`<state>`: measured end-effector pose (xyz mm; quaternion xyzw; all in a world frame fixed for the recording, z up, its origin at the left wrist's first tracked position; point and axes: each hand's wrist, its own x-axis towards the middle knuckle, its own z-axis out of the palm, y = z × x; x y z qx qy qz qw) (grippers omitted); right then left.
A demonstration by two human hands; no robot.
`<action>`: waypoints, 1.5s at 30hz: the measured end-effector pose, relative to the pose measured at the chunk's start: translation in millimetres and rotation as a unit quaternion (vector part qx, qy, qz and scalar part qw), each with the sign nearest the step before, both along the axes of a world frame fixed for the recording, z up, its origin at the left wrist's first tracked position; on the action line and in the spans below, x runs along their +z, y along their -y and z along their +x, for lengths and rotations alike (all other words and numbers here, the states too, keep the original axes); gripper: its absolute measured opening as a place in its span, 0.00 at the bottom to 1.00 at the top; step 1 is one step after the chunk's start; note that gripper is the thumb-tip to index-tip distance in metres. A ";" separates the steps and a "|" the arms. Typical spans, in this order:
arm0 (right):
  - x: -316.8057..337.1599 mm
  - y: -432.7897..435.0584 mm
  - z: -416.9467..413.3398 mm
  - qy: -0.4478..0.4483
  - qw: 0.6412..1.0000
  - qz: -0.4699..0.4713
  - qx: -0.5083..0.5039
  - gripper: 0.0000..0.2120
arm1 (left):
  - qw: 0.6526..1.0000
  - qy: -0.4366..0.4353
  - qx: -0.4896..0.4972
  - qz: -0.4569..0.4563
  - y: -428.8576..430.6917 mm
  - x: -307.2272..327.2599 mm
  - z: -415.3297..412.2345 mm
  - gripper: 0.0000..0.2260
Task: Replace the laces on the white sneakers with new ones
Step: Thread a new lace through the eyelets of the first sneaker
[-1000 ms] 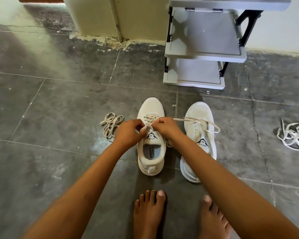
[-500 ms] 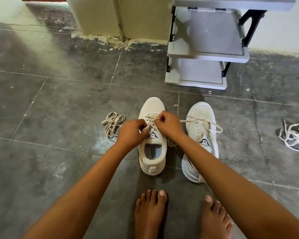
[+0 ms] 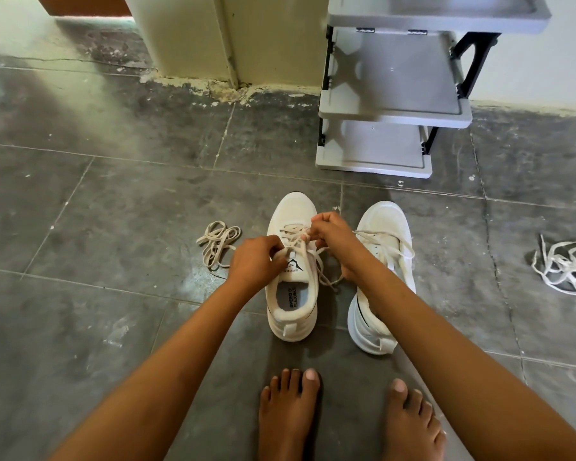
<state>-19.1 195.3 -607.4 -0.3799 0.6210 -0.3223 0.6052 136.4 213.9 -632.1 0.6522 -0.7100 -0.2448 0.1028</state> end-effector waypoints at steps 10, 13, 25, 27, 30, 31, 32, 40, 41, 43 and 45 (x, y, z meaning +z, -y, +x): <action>18.6 13.1 0.0 -0.305 0.925 -0.031 0.225 0.04 | 0.998 0.064 -0.007 -0.004 -2.3 3.5 -10.5 0.12; 27.1 4.8 -10.3 -0.076 0.985 0.030 0.153 0.09 | 0.998 0.061 -0.004 0.000 -1.8 2.8 -10.3 0.12; -8.0 -4.6 -11.0 -0.400 0.889 -0.122 0.187 0.11 | 0.998 0.061 -0.021 -0.007 -2.4 4.1 -11.8 0.10; -6.2 -3.3 -15.1 -0.436 0.867 -0.143 0.193 0.06 | 0.998 0.060 -0.019 -0.001 -1.8 3.5 -11.8 0.10; 1.0 -1.1 -21.7 -0.365 0.894 -0.149 0.213 0.05 | 0.998 0.055 -0.016 -0.002 -0.9 1.8 -11.6 0.11; 7.5 -2.1 -22.3 -0.278 0.932 -0.142 0.183 0.04 | 0.999 0.052 -0.014 -0.004 -0.9 1.5 -11.3 0.11; 15.8 -2.8 -23.3 -0.172 0.967 -0.124 0.141 0.06 | 0.999 0.048 -0.012 -0.005 -1.0 1.2 -11.2 0.12; 64.4 11.8 -38.0 0.107 0.988 -0.082 0.069 0.10 | 0.999 0.039 0.000 -0.001 -2.1 3.9 -12.0 0.12; 57.9 12.8 -34.5 0.000 0.993 -0.085 0.085 0.09 | 0.999 0.039 0.000 0.000 -2.1 4.2 -12.1 0.12; 38.8 8.5 -22.6 -0.195 0.964 -0.096 0.154 0.07 | 0.999 0.044 -0.002 -0.003 -1.9 3.9 -11.4 0.12; 12.6 -3.6 -9.3 -0.352 0.899 -0.116 0.231 0.11 | 0.999 0.049 -0.006 -0.001 -2.4 4.1 -10.7 0.12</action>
